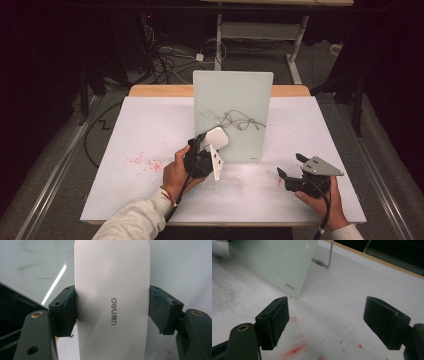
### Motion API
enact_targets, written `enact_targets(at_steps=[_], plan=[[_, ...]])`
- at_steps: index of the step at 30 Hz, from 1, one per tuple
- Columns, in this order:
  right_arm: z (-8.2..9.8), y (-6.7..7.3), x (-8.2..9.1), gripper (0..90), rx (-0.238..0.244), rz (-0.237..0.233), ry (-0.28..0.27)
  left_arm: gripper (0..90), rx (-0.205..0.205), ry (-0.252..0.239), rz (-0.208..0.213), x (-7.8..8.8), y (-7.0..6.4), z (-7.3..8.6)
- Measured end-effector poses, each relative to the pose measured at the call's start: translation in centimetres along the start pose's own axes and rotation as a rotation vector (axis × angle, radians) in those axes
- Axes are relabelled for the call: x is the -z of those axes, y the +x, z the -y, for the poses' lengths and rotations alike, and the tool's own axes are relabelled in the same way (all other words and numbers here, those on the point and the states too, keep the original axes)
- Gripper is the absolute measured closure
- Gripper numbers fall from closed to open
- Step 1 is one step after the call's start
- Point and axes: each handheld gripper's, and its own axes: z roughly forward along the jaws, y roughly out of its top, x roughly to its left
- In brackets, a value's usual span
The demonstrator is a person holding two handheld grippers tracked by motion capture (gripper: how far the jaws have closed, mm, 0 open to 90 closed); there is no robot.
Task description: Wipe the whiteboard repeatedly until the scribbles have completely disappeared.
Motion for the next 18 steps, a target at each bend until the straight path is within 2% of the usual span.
enact_targets(at_steps=[1,2,3,5,6,7,8,9,10,11,14,17,18], plan=[[0.0,0.0,0.0,21.2,-0.002,-0.001,0.001,29.2,0.000,0.000,0.000,0.0,0.0,0.0],[0.0,0.0,0.0,21.2,-0.003,0.002,0.002,29.2,0.028,-0.007,0.035,0.1,0.5,0.0],[0.0,0.0,0.0,21.2,-0.006,0.002,0.002,29.2,0.040,-0.004,0.050,0.2,0.8,0.0],[0.0,-0.1,0.1,21.2,-0.003,0.002,-0.001,29.2,0.050,-0.006,0.049,0.2,1.1,-0.1],[0.0,-0.1,0.1,21.2,-0.002,0.004,-0.002,29.3,0.071,-0.007,0.041,0.3,1.9,-0.2],[0.0,-0.1,0.1,21.2,-0.002,0.004,-0.002,29.2,0.071,-0.007,0.041,0.3,1.9,-0.2],[0.0,-0.1,0.1,21.2,-0.008,0.004,-0.004,29.2,0.103,-0.014,0.034,0.4,2.9,-0.2],[0.0,-0.1,0.1,21.2,-0.008,0.004,-0.004,29.2,0.103,-0.014,0.034,0.4,2.9,-0.2],[0.1,-0.2,0.1,21.2,-0.012,0.006,-0.003,29.2,0.137,-0.021,0.021,0.5,3.9,-0.3],[0.1,-0.3,0.0,21.2,-0.009,0.005,-0.004,29.2,0.149,-0.026,0.017,0.5,4.4,-0.4],[0.1,-0.3,-0.1,21.2,-0.016,0.004,-0.001,29.2,0.174,-0.029,-0.004,0.6,5.0,-0.8],[0.1,-0.2,-0.1,21.2,-0.016,-0.003,-0.001,29.2,0.232,-0.049,-0.018,0.5,5.9,-1.6],[0.1,-0.2,-0.1,21.2,-0.016,-0.004,-0.003,29.2,0.233,-0.051,-0.030,0.4,5.9,-1.9]])
